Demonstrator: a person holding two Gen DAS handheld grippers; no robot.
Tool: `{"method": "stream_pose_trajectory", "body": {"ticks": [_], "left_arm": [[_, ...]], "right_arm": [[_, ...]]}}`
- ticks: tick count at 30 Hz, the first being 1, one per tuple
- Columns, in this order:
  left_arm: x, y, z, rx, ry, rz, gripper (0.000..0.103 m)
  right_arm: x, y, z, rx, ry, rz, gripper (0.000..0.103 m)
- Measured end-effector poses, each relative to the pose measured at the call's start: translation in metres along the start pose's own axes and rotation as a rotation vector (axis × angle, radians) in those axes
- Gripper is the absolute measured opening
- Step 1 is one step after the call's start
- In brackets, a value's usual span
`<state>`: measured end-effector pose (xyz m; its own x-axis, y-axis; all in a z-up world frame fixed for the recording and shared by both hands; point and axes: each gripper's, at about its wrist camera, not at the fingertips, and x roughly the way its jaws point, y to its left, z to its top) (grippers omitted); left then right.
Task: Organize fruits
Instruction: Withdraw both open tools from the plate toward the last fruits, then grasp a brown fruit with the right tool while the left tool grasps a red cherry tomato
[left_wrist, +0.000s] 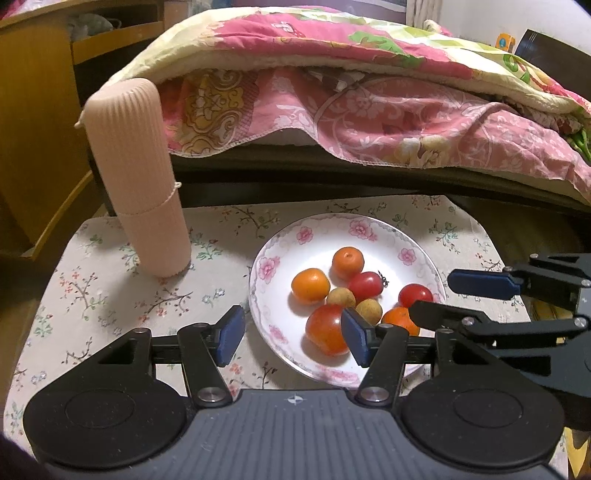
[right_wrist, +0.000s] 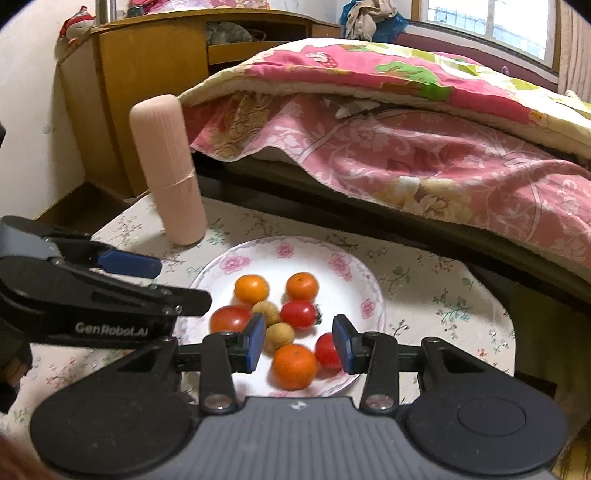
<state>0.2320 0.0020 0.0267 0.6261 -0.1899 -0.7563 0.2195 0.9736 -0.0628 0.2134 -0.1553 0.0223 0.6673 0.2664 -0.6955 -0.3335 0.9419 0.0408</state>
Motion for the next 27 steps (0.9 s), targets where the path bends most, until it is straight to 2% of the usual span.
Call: {"method": "stream_pose_trajectory", "body": {"ticks": [5, 14, 27], "left_arm": [[-0.011, 0.003, -0.011, 0.007, 0.013, 0.009, 0.066], [-0.031, 0.011, -0.034, -0.002, 0.044, 0.008, 0.069], [-0.025, 0.026, -0.046, -0.006, 0.08, 0.002, 0.07]], "right_arm": [[-0.007, 0.008, -0.013, 0.006, 0.04, 0.037, 0.046], [-0.014, 0.041, -0.045, -0.061, 0.117, 0.106, 0.046], [0.021, 0.069, -0.054, -0.121, 0.202, 0.168, 0.047]]}}
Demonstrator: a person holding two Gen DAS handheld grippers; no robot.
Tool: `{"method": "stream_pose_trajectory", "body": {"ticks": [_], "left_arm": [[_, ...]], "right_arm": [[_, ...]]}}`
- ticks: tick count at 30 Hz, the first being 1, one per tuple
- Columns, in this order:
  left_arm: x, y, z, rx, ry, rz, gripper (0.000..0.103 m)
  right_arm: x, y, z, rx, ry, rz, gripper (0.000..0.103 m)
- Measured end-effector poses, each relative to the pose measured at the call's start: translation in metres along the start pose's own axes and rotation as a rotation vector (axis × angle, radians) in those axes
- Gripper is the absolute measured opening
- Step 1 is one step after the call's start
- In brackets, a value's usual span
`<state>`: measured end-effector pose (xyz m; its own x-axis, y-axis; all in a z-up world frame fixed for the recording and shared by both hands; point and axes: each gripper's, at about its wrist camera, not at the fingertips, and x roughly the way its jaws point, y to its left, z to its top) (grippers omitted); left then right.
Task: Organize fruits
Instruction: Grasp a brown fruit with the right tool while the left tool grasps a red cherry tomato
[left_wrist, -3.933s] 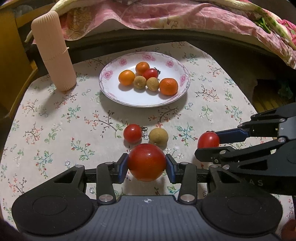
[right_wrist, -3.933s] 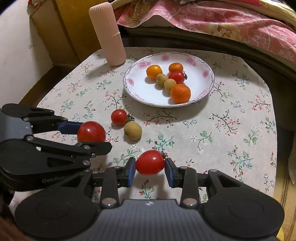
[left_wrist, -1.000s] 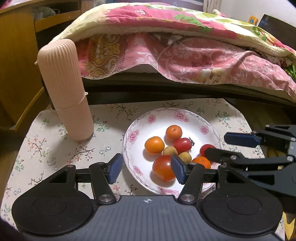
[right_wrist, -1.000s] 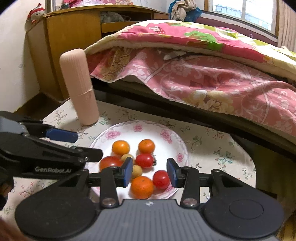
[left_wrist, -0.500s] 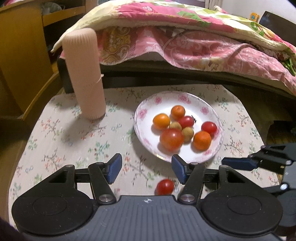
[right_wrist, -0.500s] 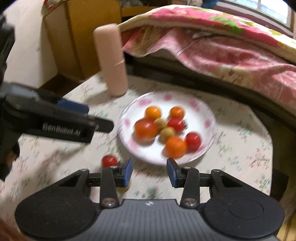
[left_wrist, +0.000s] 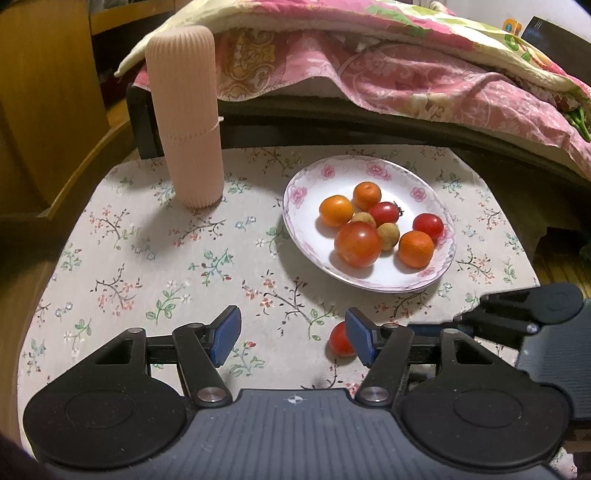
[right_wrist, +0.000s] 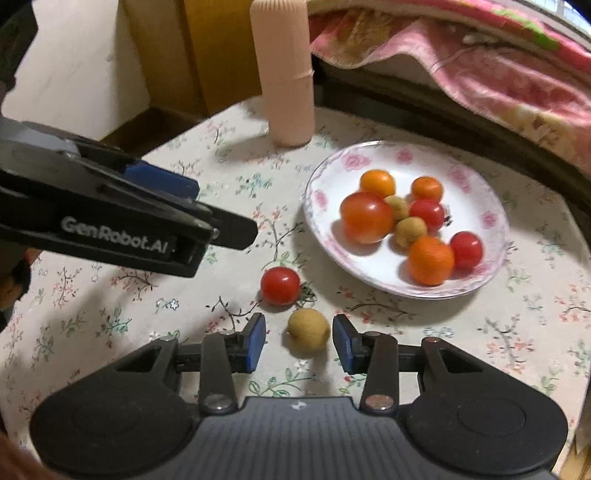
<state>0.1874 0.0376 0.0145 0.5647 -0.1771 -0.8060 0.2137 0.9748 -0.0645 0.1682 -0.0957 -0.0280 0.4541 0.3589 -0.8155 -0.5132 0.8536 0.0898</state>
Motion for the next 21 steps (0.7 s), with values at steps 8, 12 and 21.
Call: {"method": "stream_pose_trajectory", "body": {"ticks": [8, 12, 21], "left_arm": [[0.011, -0.002, -0.002, 0.013, 0.026, -0.021, 0.07], [0.022, -0.013, -0.004, 0.059, 0.05, -0.038, 0.067], [0.047, -0.037, -0.015, 0.164, 0.073, -0.038, 0.055]], "right_arm": [[0.011, -0.011, 0.001, 0.038, 0.038, -0.032, 0.033], [0.002, -0.016, -0.001, 0.056, 0.043, -0.016, 0.033], [-0.022, -0.034, -0.016, 0.091, 0.042, -0.036, 0.033]]}}
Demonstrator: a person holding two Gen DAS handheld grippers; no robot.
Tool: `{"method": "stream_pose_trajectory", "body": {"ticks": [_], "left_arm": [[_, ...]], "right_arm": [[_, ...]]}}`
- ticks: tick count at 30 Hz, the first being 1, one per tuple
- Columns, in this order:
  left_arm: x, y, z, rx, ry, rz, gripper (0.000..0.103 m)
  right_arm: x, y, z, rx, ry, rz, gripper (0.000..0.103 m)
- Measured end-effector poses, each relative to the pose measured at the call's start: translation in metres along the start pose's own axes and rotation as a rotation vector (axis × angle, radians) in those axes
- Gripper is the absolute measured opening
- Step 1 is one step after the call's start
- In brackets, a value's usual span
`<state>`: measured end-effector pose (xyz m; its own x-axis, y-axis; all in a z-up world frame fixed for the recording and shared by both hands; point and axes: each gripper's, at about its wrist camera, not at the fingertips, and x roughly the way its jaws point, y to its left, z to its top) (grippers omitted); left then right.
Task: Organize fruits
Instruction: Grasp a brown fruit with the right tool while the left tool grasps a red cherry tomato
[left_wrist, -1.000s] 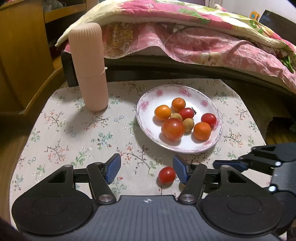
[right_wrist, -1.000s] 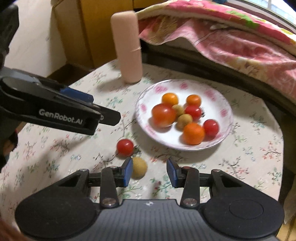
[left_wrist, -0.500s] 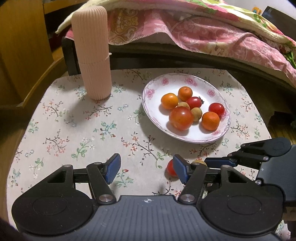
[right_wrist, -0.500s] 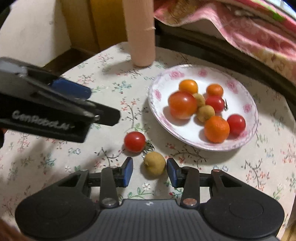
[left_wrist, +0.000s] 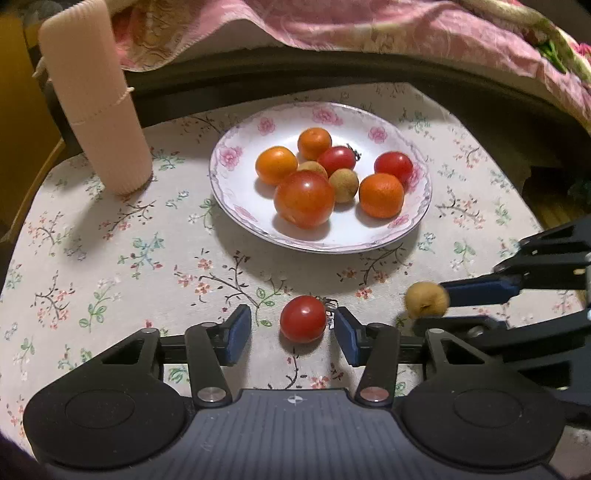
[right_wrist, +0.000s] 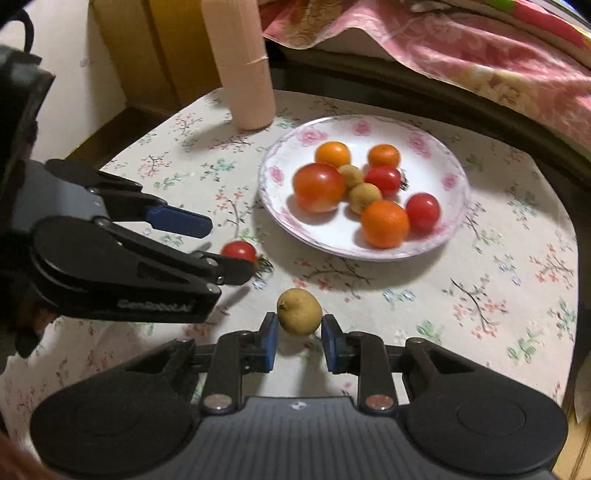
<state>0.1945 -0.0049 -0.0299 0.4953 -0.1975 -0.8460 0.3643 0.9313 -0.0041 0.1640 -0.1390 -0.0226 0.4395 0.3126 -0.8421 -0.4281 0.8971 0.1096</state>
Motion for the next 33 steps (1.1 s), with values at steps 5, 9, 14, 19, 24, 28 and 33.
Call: {"method": "stream_pose_trajectory", "body": {"ticks": [5, 9, 14, 19, 24, 28, 33], "left_arm": [[0.008, -0.004, 0.002, 0.0, -0.013, 0.01, 0.035], [0.007, -0.008, 0.0, 0.011, -0.016, 0.011, 0.035], [-0.007, -0.006, -0.011, 0.004, 0.006, -0.001, 0.035], [-0.032, -0.012, -0.032, 0.007, 0.013, -0.02, 0.035], [-0.042, -0.026, -0.057, 0.054, 0.054, -0.032, 0.035], [-0.039, -0.032, -0.067, 0.091, 0.068, -0.03, 0.036], [-0.042, -0.029, -0.067, 0.092, 0.066, -0.035, 0.042]], "right_arm": [[0.005, -0.009, -0.005, 0.008, 0.028, -0.02, 0.033], [0.008, -0.011, -0.004, 0.006, 0.032, -0.023, 0.032], [0.005, -0.008, -0.006, -0.001, 0.038, -0.014, 0.032], [-0.009, 0.002, -0.017, -0.022, 0.04, -0.006, 0.032], [-0.019, 0.017, -0.041, -0.035, 0.073, 0.002, 0.033], [-0.022, 0.025, -0.055, -0.053, 0.075, -0.014, 0.033], [-0.022, 0.023, -0.055, -0.019, 0.073, -0.004, 0.036]]}}
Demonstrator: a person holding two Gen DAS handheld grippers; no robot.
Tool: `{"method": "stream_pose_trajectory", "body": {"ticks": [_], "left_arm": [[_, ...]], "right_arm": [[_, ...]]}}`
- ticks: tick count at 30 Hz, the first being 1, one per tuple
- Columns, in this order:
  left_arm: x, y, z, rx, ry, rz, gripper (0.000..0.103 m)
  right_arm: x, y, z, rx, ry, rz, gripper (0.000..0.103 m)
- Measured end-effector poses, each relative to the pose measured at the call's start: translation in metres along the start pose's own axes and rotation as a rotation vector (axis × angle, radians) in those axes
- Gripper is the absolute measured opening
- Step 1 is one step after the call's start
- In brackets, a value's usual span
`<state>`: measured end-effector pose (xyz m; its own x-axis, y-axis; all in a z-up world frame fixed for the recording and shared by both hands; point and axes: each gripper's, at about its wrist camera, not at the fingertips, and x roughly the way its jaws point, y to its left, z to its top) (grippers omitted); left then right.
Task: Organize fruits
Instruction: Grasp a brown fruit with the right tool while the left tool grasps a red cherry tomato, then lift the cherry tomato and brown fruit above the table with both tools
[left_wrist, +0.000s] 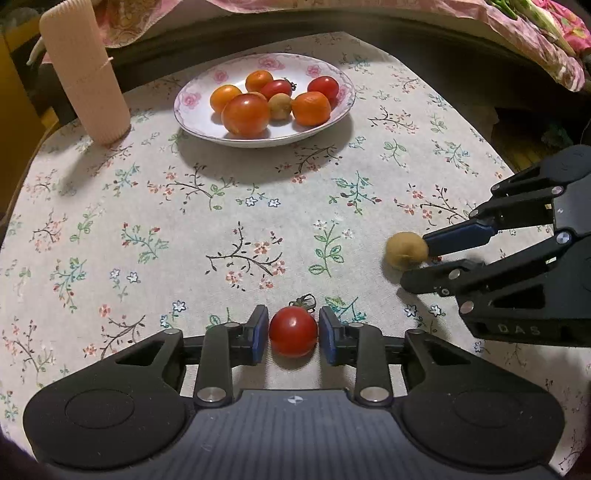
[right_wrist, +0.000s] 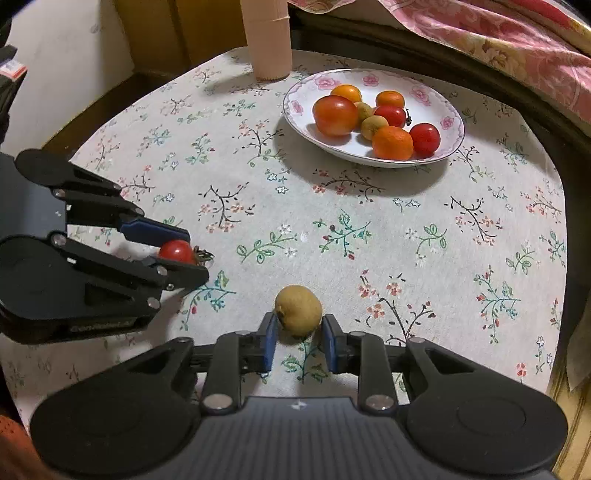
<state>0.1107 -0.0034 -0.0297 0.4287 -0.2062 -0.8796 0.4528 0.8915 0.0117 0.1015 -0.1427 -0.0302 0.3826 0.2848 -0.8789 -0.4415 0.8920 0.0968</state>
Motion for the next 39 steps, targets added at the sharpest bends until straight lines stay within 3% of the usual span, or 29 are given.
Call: {"method": "stream_pose_trajectory", "body": {"ticks": [3, 4, 17, 26, 29, 36, 39], "left_arm": [[-0.006, -0.001, -0.003, 0.005, 0.001, -0.001, 0.057], [-0.009, -0.003, -0.005, 0.01, 0.001, 0.001, 0.058], [-0.005, 0.0, -0.004, 0.011, -0.004, 0.013, 0.058], [-0.004, 0.002, -0.004, 0.009, -0.012, 0.015, 0.049], [-0.003, -0.001, -0.005, 0.021, -0.002, 0.023, 0.047], [-0.002, -0.001, -0.006, 0.019, -0.005, 0.012, 0.035], [-0.002, -0.004, -0.007, 0.031, -0.006, 0.024, 0.035]], "right_arm": [[-0.003, -0.001, 0.001, 0.009, 0.005, -0.007, 0.055], [-0.004, 0.0, 0.0, 0.009, 0.004, -0.006, 0.059], [-0.005, -0.001, 0.005, -0.006, -0.043, -0.016, 0.059], [0.003, 0.0, 0.011, -0.021, -0.043, 0.004, 0.059], [0.004, 0.002, 0.01, -0.03, -0.042, 0.008, 0.059], [0.008, 0.003, 0.01, -0.044, -0.035, -0.032, 0.034], [0.007, 0.002, 0.01, -0.04, -0.034, -0.029, 0.034]]}}
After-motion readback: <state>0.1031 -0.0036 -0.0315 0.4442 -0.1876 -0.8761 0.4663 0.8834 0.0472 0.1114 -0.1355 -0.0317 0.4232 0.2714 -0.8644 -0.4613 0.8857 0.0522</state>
